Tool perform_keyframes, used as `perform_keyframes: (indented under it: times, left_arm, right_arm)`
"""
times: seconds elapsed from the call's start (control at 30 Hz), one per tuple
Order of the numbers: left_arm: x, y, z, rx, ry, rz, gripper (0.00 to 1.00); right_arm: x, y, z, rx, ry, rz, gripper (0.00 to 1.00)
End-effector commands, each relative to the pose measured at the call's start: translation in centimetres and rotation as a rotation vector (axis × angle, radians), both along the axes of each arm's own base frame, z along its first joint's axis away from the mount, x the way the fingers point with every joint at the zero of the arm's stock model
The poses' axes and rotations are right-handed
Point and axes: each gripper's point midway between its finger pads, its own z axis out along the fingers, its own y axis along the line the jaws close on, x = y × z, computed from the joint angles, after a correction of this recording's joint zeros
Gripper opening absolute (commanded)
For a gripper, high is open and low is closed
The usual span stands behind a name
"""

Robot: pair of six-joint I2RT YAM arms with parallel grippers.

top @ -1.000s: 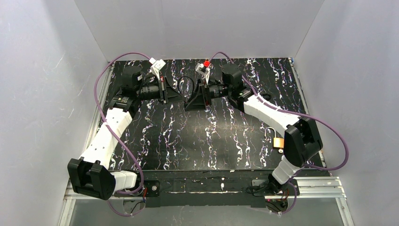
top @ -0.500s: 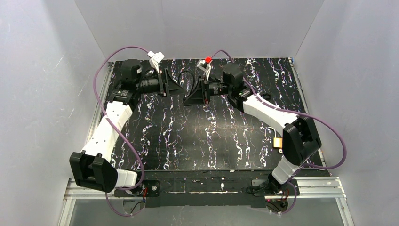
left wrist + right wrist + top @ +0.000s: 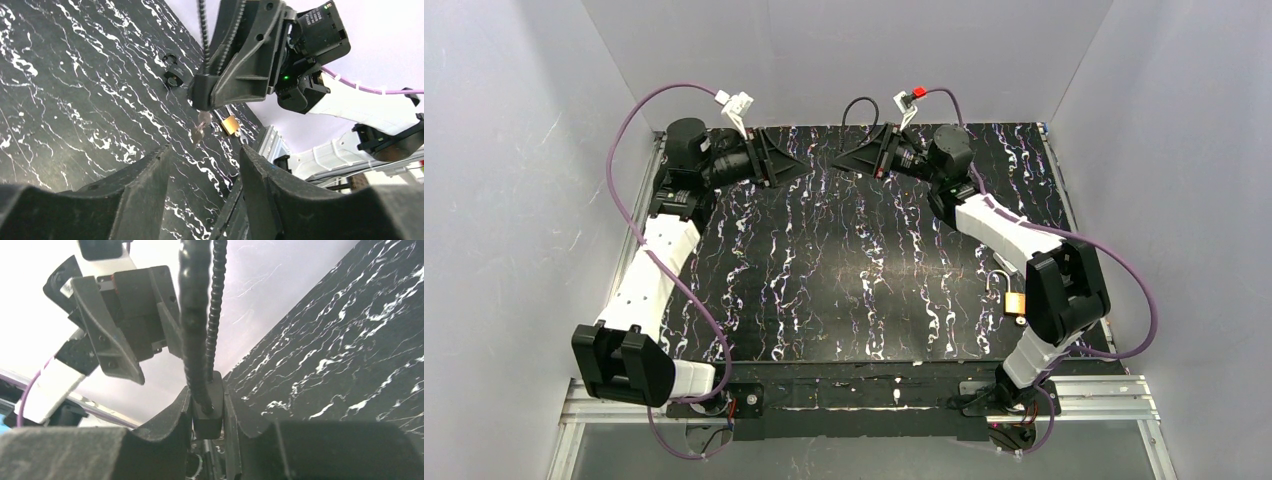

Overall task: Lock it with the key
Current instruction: Lock the lock.

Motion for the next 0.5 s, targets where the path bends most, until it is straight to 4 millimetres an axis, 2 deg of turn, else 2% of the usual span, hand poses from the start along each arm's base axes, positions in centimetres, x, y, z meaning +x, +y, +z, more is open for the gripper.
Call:
perform_keyframes:
  times: [0.0, 0.27, 0.47]
  left_arm:
    - [-0.6, -1.8, 1.3, 0.041, -0.153, -0.036, 0.48]
    - [-0.3, -3.7, 0.7, 0.092, -0.209, -0.045, 0.38]
    - [0.1, -4.4, 0.2, 0.114, -0.219, -0.046, 0.32]
  right_arm:
    - [0.3, 0.1, 2.2, 0.093, 0.042, -0.038, 0.01]
    - [0.0, 0.8, 2.7, 0.101, 0.072, -0.023, 0.01]
    - [-0.2, 1.2, 2.8, 0.108, 0.073, -0.015, 0.01]
